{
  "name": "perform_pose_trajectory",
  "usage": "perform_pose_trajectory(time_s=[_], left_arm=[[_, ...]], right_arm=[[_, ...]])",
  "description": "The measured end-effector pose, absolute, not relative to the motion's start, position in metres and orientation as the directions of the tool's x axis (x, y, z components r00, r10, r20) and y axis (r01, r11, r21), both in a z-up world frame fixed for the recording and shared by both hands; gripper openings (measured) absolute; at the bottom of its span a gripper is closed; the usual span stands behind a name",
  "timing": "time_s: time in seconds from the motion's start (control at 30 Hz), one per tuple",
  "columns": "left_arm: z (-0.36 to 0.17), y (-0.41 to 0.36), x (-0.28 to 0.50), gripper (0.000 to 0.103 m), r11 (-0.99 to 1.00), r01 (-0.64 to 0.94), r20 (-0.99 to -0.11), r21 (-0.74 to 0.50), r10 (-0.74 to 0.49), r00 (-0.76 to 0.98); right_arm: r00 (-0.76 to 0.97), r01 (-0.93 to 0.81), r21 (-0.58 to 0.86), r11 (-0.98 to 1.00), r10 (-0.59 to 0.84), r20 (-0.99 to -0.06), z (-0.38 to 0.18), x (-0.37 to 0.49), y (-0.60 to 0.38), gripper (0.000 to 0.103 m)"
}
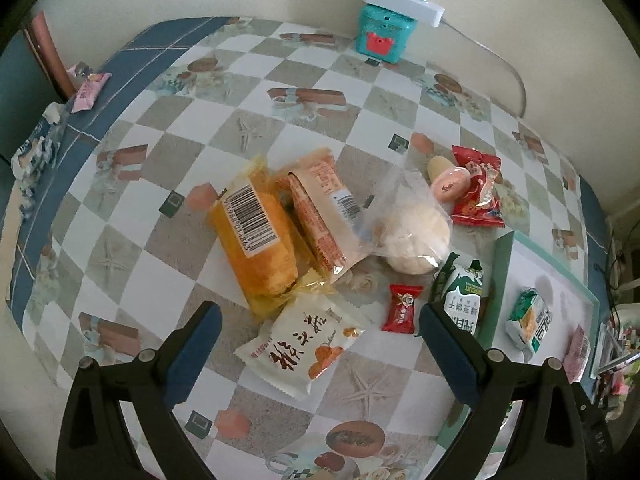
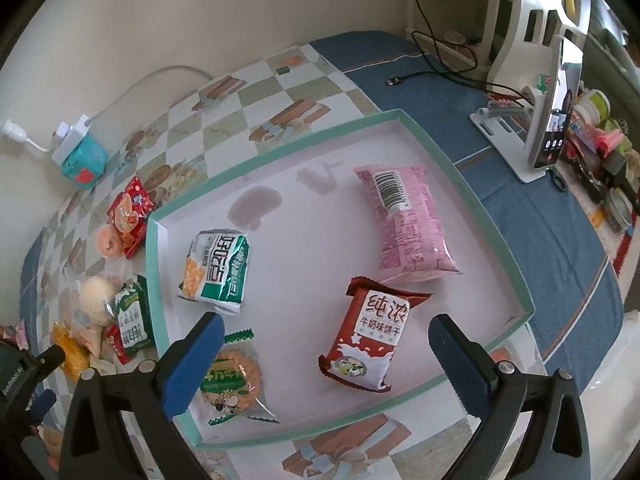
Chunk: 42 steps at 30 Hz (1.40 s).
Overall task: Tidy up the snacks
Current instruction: 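Move both grippers back toward the remaining snack pile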
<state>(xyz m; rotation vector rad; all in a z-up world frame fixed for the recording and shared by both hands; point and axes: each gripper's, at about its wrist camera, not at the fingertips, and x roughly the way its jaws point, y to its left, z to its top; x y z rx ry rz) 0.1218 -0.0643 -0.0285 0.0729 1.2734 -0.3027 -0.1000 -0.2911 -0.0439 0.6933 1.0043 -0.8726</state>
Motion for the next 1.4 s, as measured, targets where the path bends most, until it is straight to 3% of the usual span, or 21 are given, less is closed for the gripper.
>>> perform_pose_trajectory(time_s=[0.37,0.9,1.2,1.4], left_arm=[[-0.027,-0.037,0.141,0.099,0.960,0.235,-0.944,-0.155,-0.214,0.250],[-0.041,0.057,0.184,0.099,0.980,0.034,-0.951,-0.196,-0.199,0.238],[-0.071,0.067,0.196,0.099,0.993,0.023,-0.978,-0.118,-0.121,0.173],[-0.091,0.080,0.204,0.099,0.996,-0.071,-0.989,-0.054,-0.043,0.145]], right_arm=[[0.268,0.834,0.064,0.548,-0.300,-0.916,-0.042,-0.064,-0.263,0.103],[0.369,0.690,0.121,0.714,-0.203,-0.907,-0.046,0.023,-0.163,0.103],[0.354,0.633,0.132,0.763,-0.133,-0.926,-0.074,0.059,-0.122,0.103],[0.342,0.606,0.163,0.778,-0.071,-0.937,-0.094,0.076,-0.105,0.103]])
